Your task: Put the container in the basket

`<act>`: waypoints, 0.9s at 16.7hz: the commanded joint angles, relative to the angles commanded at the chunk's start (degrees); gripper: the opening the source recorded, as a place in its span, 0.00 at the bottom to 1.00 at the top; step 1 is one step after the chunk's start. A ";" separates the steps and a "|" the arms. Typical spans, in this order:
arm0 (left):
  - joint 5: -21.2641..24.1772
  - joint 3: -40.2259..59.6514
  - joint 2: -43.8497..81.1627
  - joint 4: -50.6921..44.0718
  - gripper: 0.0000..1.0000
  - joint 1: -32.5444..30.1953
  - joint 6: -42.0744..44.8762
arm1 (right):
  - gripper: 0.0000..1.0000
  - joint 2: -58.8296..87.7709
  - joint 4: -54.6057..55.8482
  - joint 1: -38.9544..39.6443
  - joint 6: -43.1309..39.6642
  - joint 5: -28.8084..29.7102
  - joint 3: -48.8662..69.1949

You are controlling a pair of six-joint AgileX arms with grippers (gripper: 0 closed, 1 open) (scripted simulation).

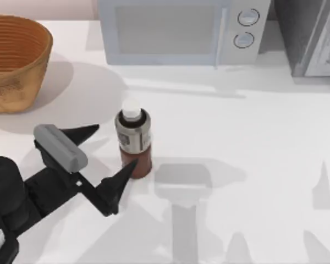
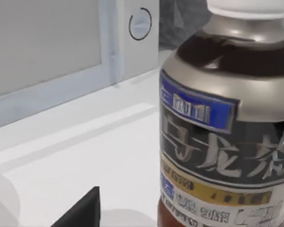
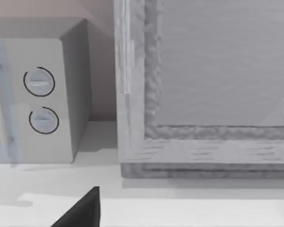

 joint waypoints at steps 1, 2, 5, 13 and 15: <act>-0.52 1.24 0.55 -0.58 1.00 -0.64 -0.07 | 1.00 0.00 0.00 0.00 0.00 0.00 0.00; -1.23 2.83 1.28 -1.35 1.00 -1.43 -0.16 | 1.00 0.00 0.00 0.00 0.00 0.00 0.00; -3.96 8.70 3.98 -4.28 1.00 -4.24 -0.54 | 1.00 0.00 0.00 0.00 0.00 0.00 0.00; -6.54 14.09 6.44 -7.07 1.00 -6.86 -0.89 | 1.00 0.00 0.00 0.00 0.00 0.00 0.00; -6.54 14.09 6.44 -7.07 0.85 -6.86 -0.89 | 1.00 0.00 0.00 0.00 0.00 0.00 0.00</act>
